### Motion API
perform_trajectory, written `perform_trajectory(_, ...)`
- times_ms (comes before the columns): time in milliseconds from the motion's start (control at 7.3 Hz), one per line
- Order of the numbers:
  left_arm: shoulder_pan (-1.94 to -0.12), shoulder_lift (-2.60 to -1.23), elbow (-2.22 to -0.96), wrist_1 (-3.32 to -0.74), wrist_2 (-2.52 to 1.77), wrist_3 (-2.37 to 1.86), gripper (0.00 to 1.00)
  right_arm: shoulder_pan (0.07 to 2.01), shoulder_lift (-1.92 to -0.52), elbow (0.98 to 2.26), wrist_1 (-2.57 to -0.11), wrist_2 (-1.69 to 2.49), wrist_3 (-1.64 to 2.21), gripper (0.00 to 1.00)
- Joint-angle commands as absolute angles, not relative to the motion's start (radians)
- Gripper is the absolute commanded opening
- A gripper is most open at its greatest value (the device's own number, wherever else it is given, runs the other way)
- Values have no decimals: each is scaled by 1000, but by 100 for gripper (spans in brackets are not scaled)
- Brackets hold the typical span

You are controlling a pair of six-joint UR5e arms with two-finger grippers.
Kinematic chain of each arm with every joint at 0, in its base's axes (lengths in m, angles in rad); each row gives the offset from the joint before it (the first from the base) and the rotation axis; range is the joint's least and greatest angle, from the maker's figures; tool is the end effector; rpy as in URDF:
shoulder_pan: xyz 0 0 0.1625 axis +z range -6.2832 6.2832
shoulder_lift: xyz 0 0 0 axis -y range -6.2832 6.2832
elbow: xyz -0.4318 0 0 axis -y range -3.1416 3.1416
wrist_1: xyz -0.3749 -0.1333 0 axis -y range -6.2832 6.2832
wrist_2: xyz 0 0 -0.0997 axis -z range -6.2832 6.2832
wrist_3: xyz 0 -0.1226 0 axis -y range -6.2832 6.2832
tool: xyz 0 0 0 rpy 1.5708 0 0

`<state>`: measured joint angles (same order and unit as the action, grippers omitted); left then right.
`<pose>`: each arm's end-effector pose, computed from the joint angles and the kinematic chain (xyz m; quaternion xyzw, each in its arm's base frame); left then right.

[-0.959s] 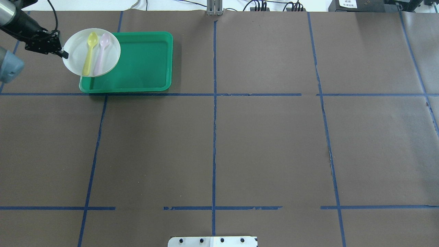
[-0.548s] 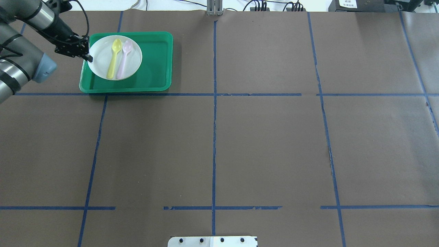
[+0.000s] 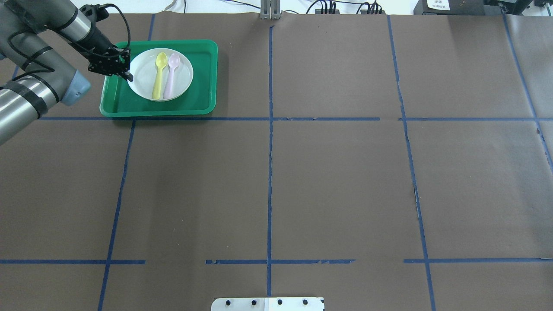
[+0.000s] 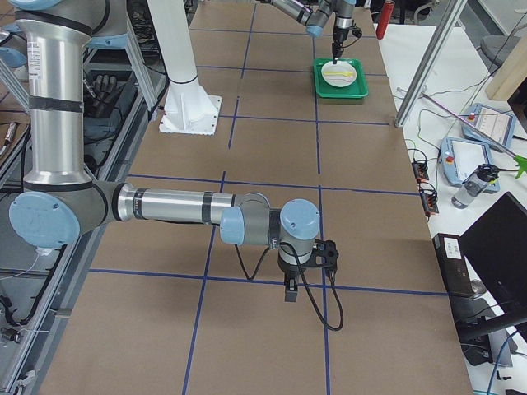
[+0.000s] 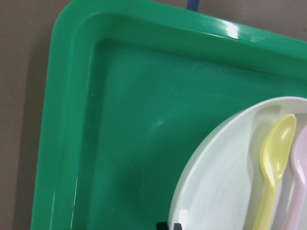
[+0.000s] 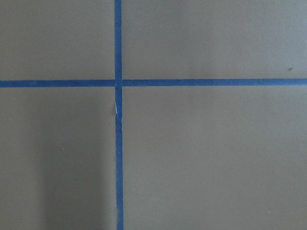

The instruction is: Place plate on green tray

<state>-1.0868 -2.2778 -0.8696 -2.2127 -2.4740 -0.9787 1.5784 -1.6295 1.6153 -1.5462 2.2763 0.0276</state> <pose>0.3305 -0.7082 0.4890 -0.0632 0.4991 -0.0742 0.8610 0.0572 -0.4498 0.6912 0.0014 -0.3455 0.0147 0.9383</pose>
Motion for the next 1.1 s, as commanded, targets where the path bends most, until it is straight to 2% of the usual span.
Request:
perform_trajectory(0, -1063, -2276, -868, -2215, -2391, -992, 63, 1578, -1629, 1615, -1546, 2276, 28, 100)
perform_trajectory(137, -1063, -2276, -873, -2217, -2385, -992, 87, 1578, -1629, 1615, -1546, 2276, 28, 100)
perform_trajectory(274, -1075, -2273, -890, -2215, -2385, -992, 100, 1578, -1629, 1615, -1548, 2276, 28, 100)
perform_trajectory(411, -1116, -2264, -922, -2200, -2384, -991, 100, 1578, -1629, 1615, -1546, 2276, 28, 100)
perform_trajectory(685, -1184, -2064, -1181, -2105, -2384, -953, 100, 1578, -1629, 1615, -1546, 2275, 28, 100)
perform_trajectory(959, -1268, -1946, -1329, -1952, -2384, -699, 100, 1578, -1629, 1615, -1548, 2275, 28, 100)
